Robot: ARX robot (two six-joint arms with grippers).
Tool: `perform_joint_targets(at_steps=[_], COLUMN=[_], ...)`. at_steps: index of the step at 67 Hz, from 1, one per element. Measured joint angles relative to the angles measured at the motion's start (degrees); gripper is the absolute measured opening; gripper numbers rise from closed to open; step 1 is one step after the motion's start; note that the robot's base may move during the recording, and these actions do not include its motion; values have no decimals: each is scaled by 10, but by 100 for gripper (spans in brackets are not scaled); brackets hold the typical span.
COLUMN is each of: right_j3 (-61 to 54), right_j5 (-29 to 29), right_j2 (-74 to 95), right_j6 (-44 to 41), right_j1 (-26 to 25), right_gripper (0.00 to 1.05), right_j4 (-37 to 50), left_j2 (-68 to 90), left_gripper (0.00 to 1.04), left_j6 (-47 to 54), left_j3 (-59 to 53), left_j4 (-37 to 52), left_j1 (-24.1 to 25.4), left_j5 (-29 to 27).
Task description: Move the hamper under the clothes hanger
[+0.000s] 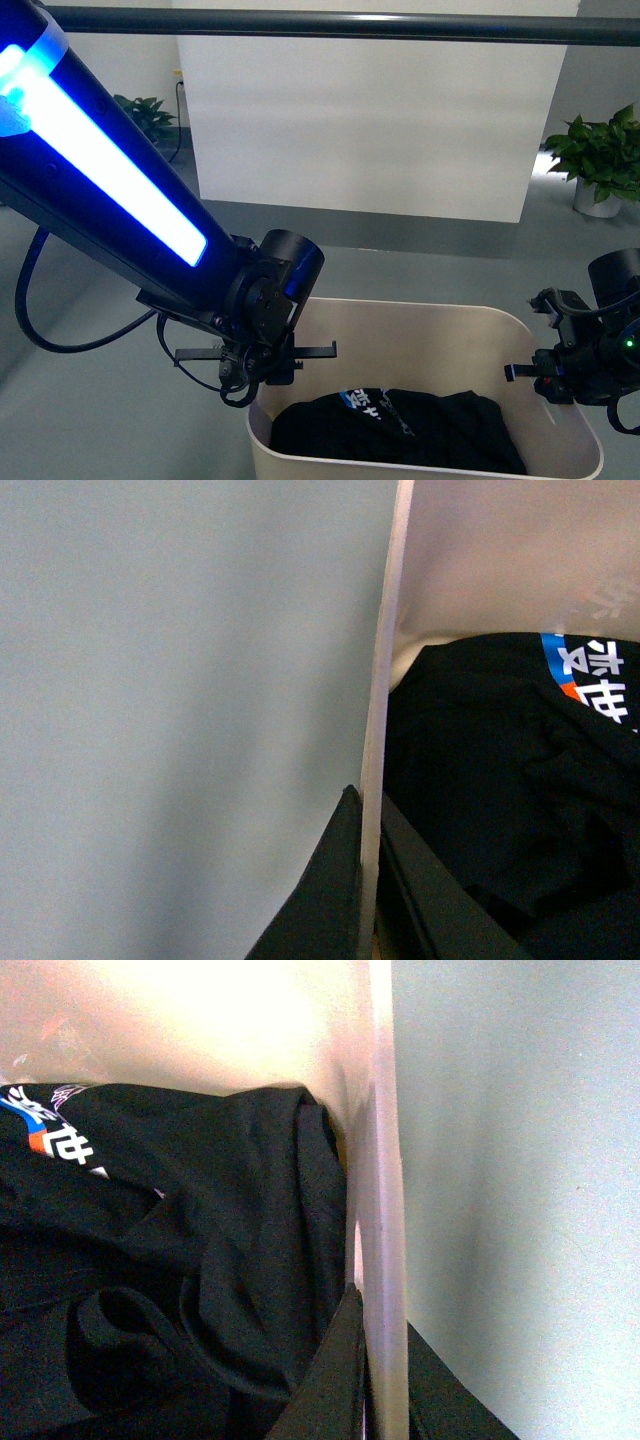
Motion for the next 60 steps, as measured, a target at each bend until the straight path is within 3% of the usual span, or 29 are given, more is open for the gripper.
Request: perform_joint_targets(at_steps=[12,19,38,44,60], right_j3=[-4,-30,-69,-85,-164], right_j5=[2,-6,-48,-57,-69], right_j2=[-2,-32,-167,-214,-366], right_j6=[3,5,15,19,25], right_j1=[0,-1,-12,-18,-49], right_gripper=[26,49,89,99,97], right_j4=[14,27,36,47,136], left_j2=[-3,-32,-155,-196,-329], left_gripper=[38,61,100,98,98], left_j6=[-7,-1,26,34,66], left_j3=[1,-7,-42,-59,-131], left_j4=[7,27,68,87,170], left_j1=[0,0,-1,-3,-22], left_j5=[-10,-23,-38,-45,-58])
